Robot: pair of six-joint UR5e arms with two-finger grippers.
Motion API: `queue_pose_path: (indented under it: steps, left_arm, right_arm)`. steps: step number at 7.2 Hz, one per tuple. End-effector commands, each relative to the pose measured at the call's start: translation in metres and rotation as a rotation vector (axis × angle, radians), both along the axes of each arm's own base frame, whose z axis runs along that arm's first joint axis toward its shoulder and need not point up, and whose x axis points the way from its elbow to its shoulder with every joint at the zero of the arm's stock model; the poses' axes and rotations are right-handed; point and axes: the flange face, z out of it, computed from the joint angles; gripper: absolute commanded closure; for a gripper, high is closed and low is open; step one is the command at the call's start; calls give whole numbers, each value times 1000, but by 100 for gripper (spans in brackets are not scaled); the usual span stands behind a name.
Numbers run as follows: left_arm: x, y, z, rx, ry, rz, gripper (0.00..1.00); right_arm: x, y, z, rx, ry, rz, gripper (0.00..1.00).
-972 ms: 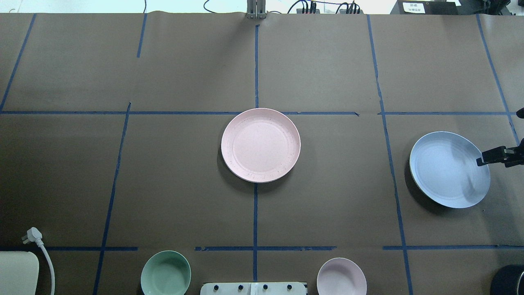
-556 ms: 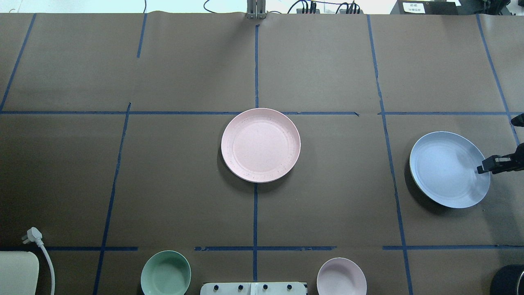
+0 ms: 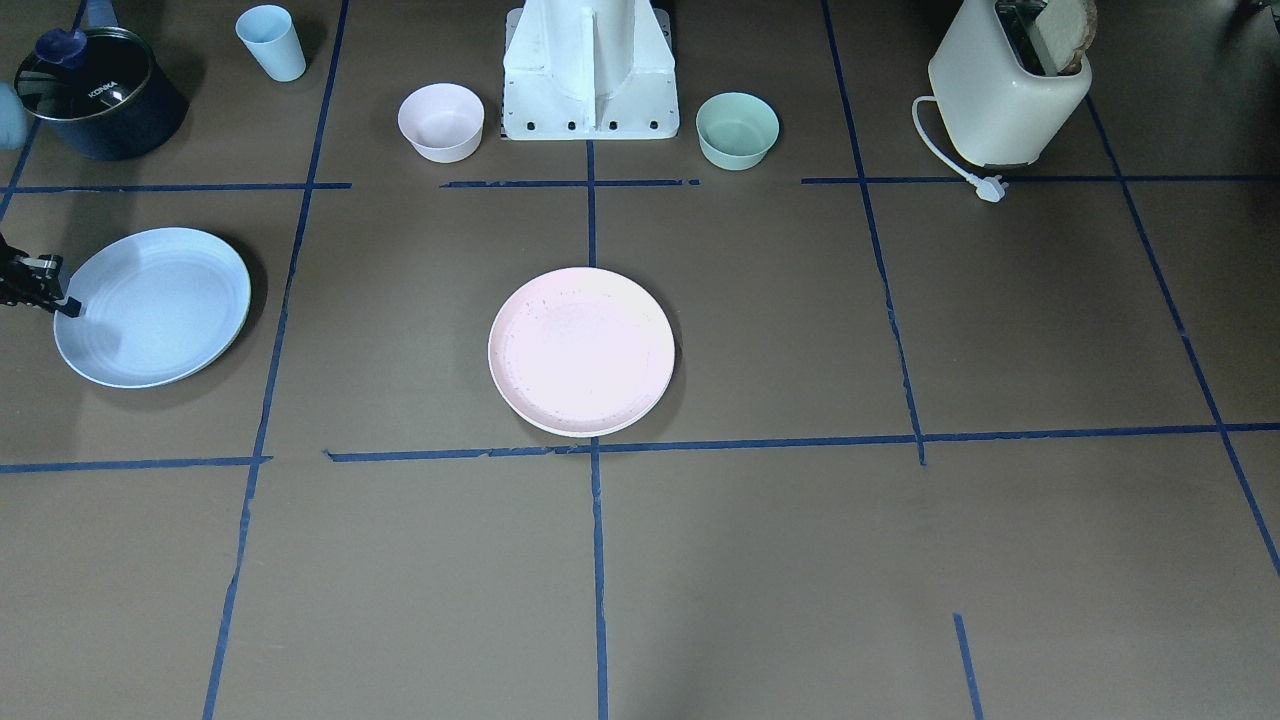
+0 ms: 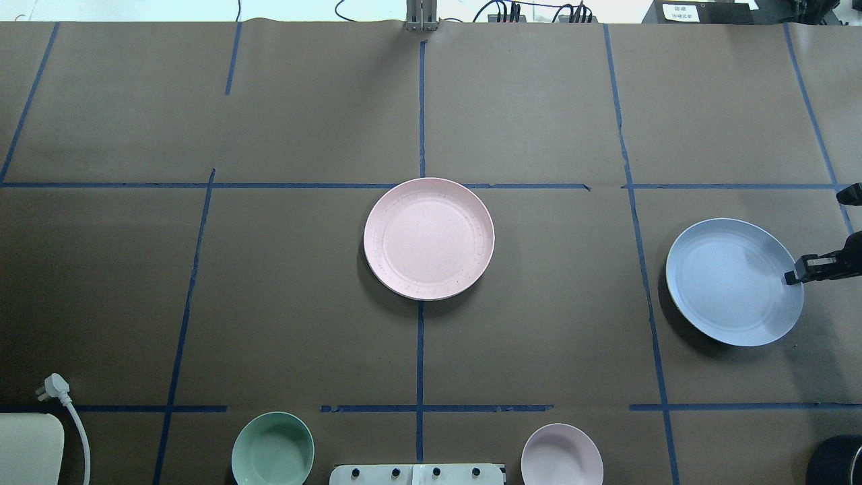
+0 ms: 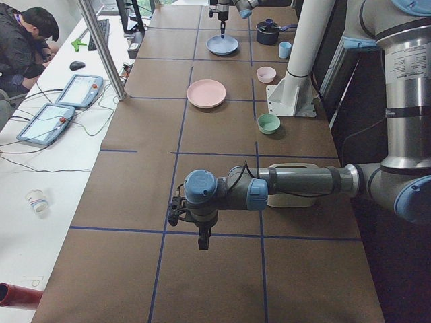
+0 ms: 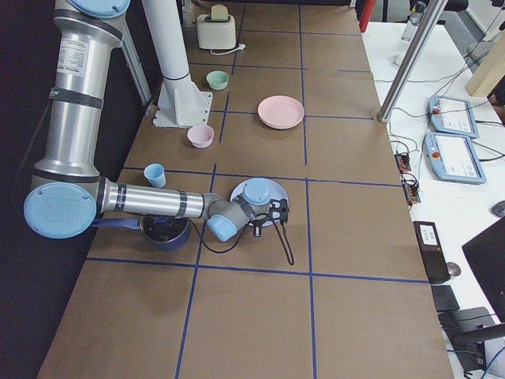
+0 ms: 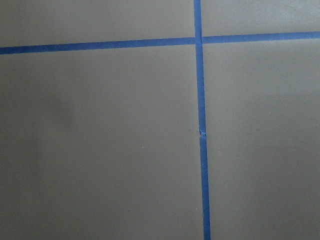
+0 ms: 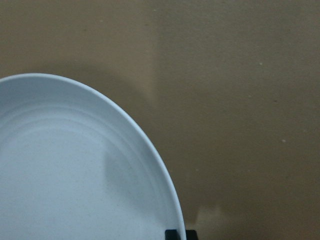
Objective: Stack three plates with pink and blue
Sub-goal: 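Lift the light blue plate with the right gripper and lower it onto the pink plate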
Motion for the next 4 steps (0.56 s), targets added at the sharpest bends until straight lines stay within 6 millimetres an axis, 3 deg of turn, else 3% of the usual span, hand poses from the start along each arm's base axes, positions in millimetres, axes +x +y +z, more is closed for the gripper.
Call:
queue_pose_path:
  steps: [1,2,3,4]
  left_arm:
    - [0,0,0,0,2,0,0]
    - [0,0,0,0,2,0,0]
    - [0,0,0,0,4,0,0]
    - [1,0,0,1,5,1,0]
  right_arm:
    - [-4,-18,-60,-25,-117,15,100]
    - [-22,-48,-109,-70,-171,82,100]
    - [-74,-70,-171,-145,-236,106,100]
    - [-125,-77,-215,-215,-257,120,100]
